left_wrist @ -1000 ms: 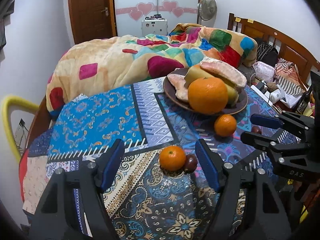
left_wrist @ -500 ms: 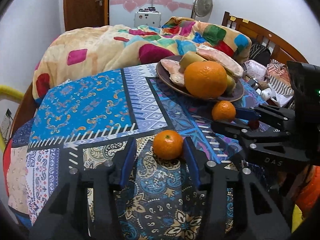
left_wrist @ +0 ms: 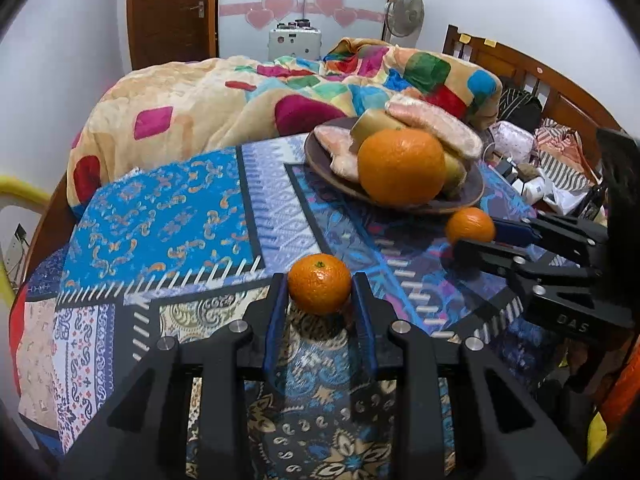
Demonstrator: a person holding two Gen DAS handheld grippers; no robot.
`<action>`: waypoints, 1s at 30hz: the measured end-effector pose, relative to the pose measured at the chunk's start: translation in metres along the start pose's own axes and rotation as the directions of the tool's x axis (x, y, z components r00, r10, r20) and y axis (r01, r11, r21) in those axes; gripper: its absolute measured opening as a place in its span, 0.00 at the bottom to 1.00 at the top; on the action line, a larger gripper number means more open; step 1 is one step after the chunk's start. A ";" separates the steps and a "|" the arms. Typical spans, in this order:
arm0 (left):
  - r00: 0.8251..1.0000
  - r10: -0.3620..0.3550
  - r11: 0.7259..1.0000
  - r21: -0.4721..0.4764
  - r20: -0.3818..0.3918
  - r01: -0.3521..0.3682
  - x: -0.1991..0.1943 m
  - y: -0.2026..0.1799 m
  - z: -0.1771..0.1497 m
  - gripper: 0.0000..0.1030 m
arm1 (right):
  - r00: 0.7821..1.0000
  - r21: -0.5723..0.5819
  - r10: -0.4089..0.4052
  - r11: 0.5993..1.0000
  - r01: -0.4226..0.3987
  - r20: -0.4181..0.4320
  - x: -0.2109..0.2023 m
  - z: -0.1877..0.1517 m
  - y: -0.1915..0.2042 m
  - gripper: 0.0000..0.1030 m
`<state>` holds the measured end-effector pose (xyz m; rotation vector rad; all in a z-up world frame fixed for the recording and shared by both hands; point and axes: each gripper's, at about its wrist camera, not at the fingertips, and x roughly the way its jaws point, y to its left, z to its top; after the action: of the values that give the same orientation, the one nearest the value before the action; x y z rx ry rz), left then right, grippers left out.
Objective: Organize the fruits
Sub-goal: 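Grasp a small mandarin with the left tool while the right tool grasps another mandarin, then place both mandarins on the purple plate and open both tools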
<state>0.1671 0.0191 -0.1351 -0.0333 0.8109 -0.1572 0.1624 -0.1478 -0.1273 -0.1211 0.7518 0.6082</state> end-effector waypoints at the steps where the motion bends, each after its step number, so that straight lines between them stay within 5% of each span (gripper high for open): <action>1: 1.000 -0.002 1.000 -0.002 0.006 0.002 -0.001 -0.001 0.003 0.31 | 1.000 0.005 -0.007 1.000 0.007 0.010 -0.005 0.000 -0.003 0.31; 17: 0.994 0.020 0.999 0.045 0.108 -0.025 -0.003 -0.025 0.053 0.31 | 0.990 0.027 -0.099 0.995 0.097 0.098 -0.037 0.021 -0.046 0.31; 30: 0.997 0.056 0.997 0.057 0.058 -0.059 0.047 -0.008 0.091 0.31 | 0.989 -0.034 -0.083 0.996 0.088 0.122 -0.003 0.052 -0.051 0.31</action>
<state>0.2641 0.0017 -0.1052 0.0404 0.7501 -0.1248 0.2208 -0.1748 -0.0931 -0.1510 0.6144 0.5442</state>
